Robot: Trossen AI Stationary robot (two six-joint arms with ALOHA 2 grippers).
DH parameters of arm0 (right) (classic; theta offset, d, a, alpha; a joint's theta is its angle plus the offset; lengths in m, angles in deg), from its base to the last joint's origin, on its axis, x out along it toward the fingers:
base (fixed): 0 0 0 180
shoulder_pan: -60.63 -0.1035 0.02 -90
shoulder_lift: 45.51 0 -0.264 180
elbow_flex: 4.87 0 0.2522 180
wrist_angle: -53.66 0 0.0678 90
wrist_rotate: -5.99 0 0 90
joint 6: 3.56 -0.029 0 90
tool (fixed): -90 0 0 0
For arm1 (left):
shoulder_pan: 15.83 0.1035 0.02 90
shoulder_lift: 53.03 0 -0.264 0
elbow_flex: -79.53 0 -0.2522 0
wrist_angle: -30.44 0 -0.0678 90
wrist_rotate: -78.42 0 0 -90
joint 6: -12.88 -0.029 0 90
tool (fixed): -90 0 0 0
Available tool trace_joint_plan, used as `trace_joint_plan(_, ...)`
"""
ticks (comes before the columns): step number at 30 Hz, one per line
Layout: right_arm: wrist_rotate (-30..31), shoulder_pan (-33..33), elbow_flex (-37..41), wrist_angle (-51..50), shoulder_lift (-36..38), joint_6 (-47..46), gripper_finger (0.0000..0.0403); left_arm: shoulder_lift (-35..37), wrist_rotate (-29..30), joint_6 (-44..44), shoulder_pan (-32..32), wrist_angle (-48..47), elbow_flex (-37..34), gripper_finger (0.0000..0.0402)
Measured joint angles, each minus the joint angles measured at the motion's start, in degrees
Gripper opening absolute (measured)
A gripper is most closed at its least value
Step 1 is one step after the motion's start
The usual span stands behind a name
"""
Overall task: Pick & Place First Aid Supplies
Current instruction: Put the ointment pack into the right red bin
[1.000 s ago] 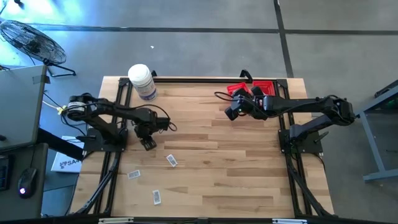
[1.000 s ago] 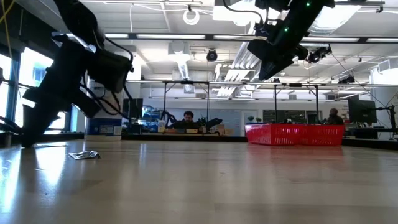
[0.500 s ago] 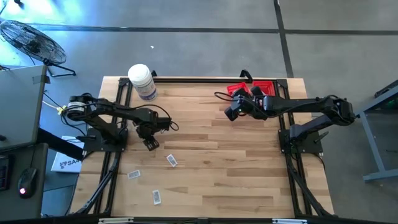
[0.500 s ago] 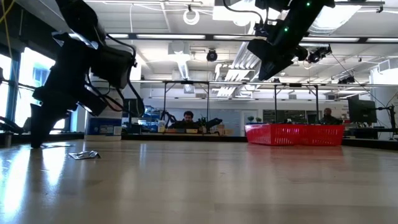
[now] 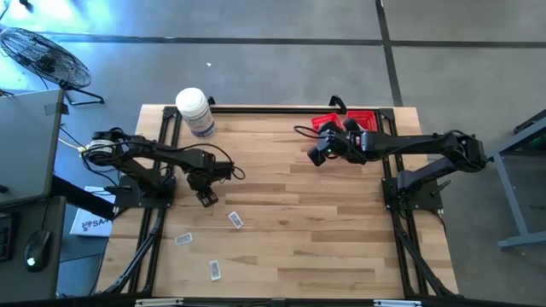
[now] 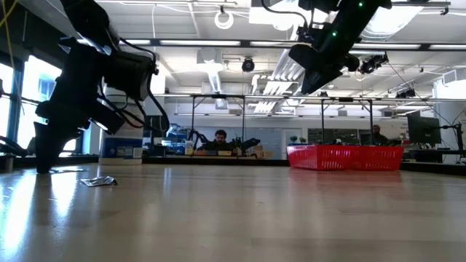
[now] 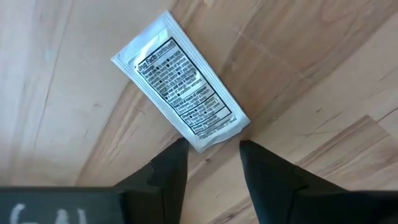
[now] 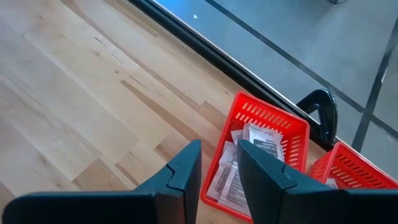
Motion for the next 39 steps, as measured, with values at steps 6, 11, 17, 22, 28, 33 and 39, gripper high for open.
trace_joint_plan(6,-0.3,0.0,0.0,0.8,-1.5,0.0,0.0096,0.0,-0.1,1.6,0.0,0.7,0.0,0.0091)
trace_joint_plan(11,-3.2,0.0,0.0,3.5,-5.3,0.4,0.0096,-0.1,0.3,4.2,0.0,1.1,-0.1,0.0038)
trace_joint_plan(17,-6.9,-1.5,0.0,10.8,-11.1,5.5,0.0096,-0.1,2.1,4.8,0.0,1.2,0.1,0.0004)
trace_joint_plan(22,-8.7,-3.6,0.0,14.9,-13.2,8.0,0.0096,0.0,2.9,4.5,-0.1,0.5,1.3,0.0001)
trace_joint_plan(28,-8.4,-5.3,0.0,15.8,-13.3,9.3,0.0096,2.2,8.5,3.2,0.1,1.1,3.4,0.0)
trace_joint_plan(33,-8.4,-5.6,0.0,15.8,-13.3,9.5,0.0096,4.0,7.8,3.1,0.0,-1.1,4.2,0.0)
trace_joint_plan(39,-8.3,-5.6,0.0,15.9,-13.3,9.4,0.0096,4.3,8.1,2.8,0.1,1.0,4.6,0.0008)
